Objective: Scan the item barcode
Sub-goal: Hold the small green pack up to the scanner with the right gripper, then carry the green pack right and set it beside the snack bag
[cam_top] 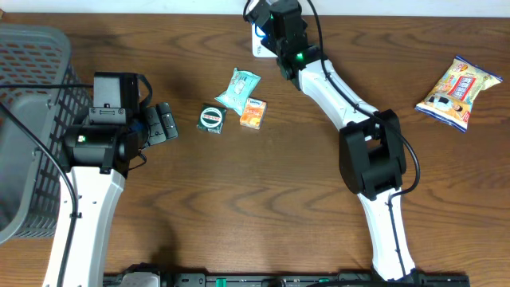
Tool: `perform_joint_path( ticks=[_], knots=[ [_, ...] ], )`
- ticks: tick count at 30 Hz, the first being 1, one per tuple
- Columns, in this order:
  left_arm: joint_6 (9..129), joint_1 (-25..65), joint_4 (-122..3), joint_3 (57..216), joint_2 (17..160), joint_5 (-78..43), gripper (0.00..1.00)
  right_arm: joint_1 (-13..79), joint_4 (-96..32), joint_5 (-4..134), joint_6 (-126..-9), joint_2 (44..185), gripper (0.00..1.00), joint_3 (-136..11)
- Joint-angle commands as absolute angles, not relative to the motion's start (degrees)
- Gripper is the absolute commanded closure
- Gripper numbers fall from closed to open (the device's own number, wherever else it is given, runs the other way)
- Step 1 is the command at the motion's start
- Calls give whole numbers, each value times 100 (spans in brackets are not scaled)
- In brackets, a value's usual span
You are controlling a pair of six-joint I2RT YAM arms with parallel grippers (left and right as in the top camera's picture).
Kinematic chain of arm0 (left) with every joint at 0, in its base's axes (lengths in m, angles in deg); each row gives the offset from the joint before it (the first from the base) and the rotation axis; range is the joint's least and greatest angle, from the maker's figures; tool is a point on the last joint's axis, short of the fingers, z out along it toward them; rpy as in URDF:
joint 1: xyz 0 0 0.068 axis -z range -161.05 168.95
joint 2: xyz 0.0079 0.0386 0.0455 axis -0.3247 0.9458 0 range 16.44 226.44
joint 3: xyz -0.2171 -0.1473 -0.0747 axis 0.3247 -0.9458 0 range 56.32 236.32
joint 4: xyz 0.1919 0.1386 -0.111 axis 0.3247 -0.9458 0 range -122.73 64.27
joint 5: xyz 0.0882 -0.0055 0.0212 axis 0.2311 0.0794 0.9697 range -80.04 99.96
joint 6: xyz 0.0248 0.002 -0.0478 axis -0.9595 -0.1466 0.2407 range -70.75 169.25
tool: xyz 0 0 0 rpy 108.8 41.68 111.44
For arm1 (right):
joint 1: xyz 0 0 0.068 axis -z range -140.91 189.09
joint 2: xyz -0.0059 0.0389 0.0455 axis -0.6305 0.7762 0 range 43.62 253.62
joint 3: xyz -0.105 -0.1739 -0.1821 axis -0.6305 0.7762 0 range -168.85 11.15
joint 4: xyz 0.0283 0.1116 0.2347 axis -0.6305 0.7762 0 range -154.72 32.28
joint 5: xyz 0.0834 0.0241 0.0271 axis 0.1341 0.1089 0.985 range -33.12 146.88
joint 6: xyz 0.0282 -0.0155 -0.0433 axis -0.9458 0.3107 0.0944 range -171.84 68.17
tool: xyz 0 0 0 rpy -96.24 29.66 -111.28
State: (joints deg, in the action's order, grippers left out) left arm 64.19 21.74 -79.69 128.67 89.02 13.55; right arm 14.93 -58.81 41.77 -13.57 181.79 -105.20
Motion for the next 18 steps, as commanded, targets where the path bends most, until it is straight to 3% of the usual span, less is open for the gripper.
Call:
perform_joint_path(
  ticks=[1, 5, 11, 15, 18],
  knots=[
    [6388, 2154, -7988, 12896, 8878, 1432, 2, 1523, -5865, 4085, -1331, 18091, 99, -10579],
    [6388, 2154, -7988, 12896, 8878, 1432, 2, 1556, -5865, 3779, -1779, 18030, 99, -10586],
    [6388, 2154, -7988, 12896, 8878, 1432, 2, 2098, -5474, 3545, -3364, 17366, 99, -10586],
    [6388, 2154, -7988, 12896, 8878, 1430, 2, 2765, -4584, 3934, -3967, 17016, 99, -10586],
    [6388, 2154, -7988, 12896, 8878, 1432, 2, 3700, -3024, 4763, -4090, 16998, 99, -10558]
  ],
)
